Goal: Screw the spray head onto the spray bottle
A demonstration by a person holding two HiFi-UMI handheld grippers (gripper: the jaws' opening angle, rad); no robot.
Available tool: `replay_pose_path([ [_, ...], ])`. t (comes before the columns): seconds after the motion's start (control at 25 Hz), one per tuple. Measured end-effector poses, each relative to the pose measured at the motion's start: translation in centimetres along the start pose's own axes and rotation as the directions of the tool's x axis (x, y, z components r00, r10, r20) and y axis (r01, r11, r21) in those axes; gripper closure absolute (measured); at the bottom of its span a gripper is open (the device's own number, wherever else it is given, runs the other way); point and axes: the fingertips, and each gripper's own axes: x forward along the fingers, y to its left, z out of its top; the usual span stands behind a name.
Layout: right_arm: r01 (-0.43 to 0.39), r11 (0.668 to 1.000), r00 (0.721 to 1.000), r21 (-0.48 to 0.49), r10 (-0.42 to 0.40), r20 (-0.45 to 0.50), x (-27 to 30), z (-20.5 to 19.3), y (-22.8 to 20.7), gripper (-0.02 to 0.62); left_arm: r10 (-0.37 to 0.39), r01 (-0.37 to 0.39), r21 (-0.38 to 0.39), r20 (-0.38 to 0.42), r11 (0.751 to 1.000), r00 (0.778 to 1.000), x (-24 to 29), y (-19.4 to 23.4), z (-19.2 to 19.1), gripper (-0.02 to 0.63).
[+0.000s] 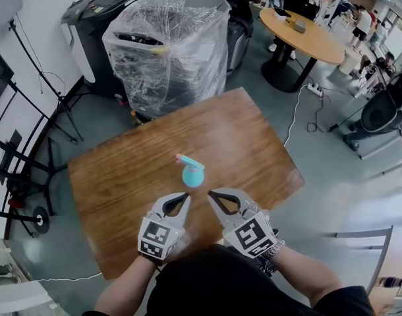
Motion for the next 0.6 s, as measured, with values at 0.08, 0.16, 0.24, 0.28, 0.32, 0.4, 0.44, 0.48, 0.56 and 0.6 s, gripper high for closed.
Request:
replay_pose_path([
  [0.08,-0.007,1.000,1.000,0.030,0.007,0.023,0.2,0.1,0.5,0.603,-0.017,0.017,-0.025,0.014,1.000,1.000,-0.4,-0.8,1.2,0.589],
  [0.16,-0.013,0.999,0.999,0.046,0.011,0.034,0.2,0.1,0.9,0.603,-0.023,0.023,-0.021,0.023,1.000,0.999,-0.7,-1.4,2.1,0.590],
  [0.24,-0.015,0.999,0.999,0.053,0.013,0.037,0.1,0.2,1.1,0.603,-0.024,0.024,-0.010,0.022,1.000,0.999,-0.7,-1.7,2.5,0.591],
  [0.28,-0.016,0.998,0.999,0.057,0.014,0.042,0.2,0.1,1.2,0.603,-0.022,0.022,-0.008,0.018,1.000,1.000,-0.7,-1.7,2.5,0.591],
  [0.32,-0.017,0.998,0.999,0.063,0.014,0.048,0.2,0.0,1.2,0.603,-0.019,0.019,-0.007,0.015,1.000,1.000,-0.8,-1.7,2.4,0.591],
  [0.4,-0.016,0.997,0.999,0.074,0.012,0.053,0.3,0.0,1.3,0.603,-0.013,0.013,-0.006,0.010,1.000,1.000,-1.0,-1.6,2.3,0.591],
  [0.44,-0.015,0.997,0.998,0.079,0.011,0.055,0.3,-0.1,1.3,0.603,-0.012,0.012,-0.006,0.008,1.000,1.000,-1.0,-1.6,2.3,0.591],
  [0.48,-0.015,0.996,0.998,0.082,0.010,0.056,0.3,-0.1,1.3,0.603,-0.014,0.014,-0.008,0.006,1.000,1.000,-1.0,-1.6,2.3,0.591],
  [0.56,-0.014,0.996,0.998,0.086,0.009,0.059,0.3,0.0,1.4,0.603,-0.017,0.017,-0.009,0.004,1.000,1.000,-1.0,-1.7,2.3,0.591],
  [0.6,-0.014,0.996,0.998,0.087,0.009,0.060,0.3,0.0,1.5,0.603,-0.016,0.016,-0.006,0.004,1.000,1.000,-1.0,-1.7,2.4,0.591],
])
